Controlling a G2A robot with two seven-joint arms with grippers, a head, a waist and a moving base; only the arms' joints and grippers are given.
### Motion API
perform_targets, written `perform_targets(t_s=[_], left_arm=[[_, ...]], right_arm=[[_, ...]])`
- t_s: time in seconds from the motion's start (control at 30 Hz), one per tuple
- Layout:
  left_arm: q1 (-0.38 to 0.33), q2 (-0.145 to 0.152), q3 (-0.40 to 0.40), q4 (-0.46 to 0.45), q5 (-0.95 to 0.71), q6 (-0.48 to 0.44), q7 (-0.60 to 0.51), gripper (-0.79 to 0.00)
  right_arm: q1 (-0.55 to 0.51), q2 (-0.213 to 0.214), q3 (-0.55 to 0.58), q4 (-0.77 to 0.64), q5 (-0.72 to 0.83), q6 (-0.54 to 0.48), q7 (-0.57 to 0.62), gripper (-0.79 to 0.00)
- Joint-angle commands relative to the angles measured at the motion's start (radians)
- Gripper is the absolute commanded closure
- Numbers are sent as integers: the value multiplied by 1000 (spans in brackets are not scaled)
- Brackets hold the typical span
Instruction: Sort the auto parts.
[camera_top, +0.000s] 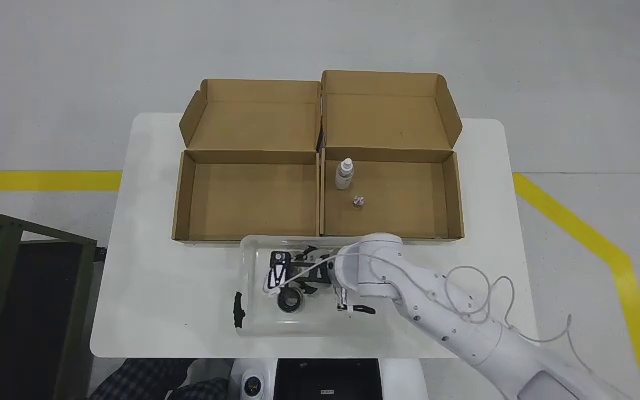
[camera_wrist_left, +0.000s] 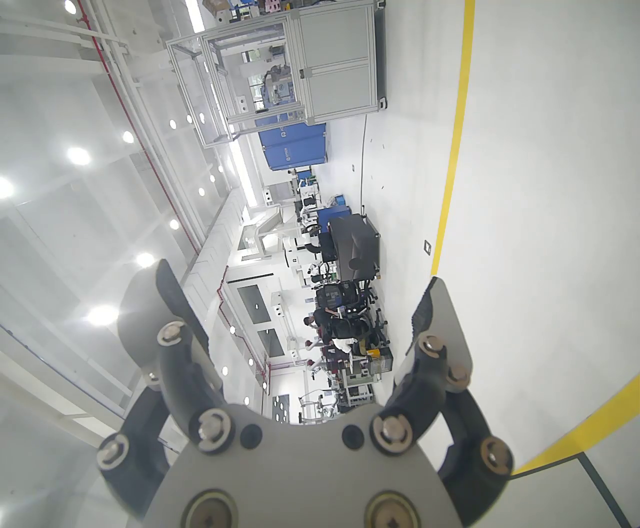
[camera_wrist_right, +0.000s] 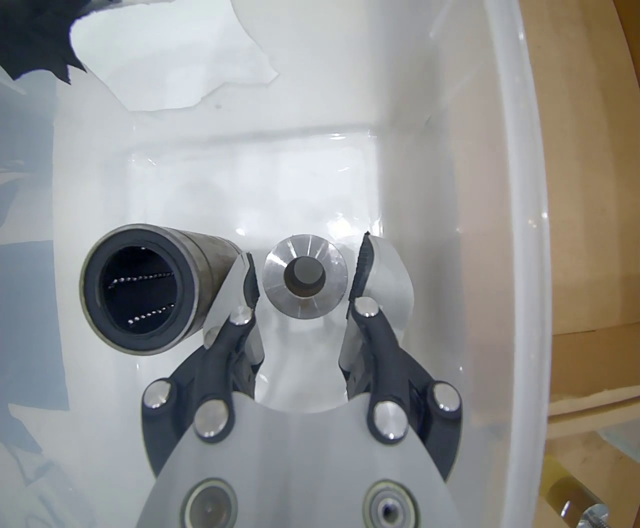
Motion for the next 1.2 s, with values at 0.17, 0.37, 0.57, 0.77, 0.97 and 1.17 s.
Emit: perform_targets(t_s=[0.17, 0.37, 0.57, 0.77, 0.97, 1.17], left_arm=[[0, 0, 0, 0, 0, 0, 0, -785], [0, 0, 0, 0, 0, 0, 0, -785], [0, 0, 0, 0, 0, 0, 0, -785], [0, 0, 0, 0, 0, 0, 0, -785], [0, 0, 0, 0, 0, 0, 0, -785], [0, 0, 0, 0, 0, 0, 0, -785]], right_arm=[[5, -9, -7, 8, 23, -7, 19, -99], [-5, -6, 12, -24, 29, -7, 17, 0], [-34, 7, 57, -90, 52, -30, -19, 0], [-70, 26, 125, -150, 91, -63, -71, 0], [-121, 48, 224, -199, 158, -84, -144, 0], [-194, 76, 358, -268, 243, -102, -225, 0]])
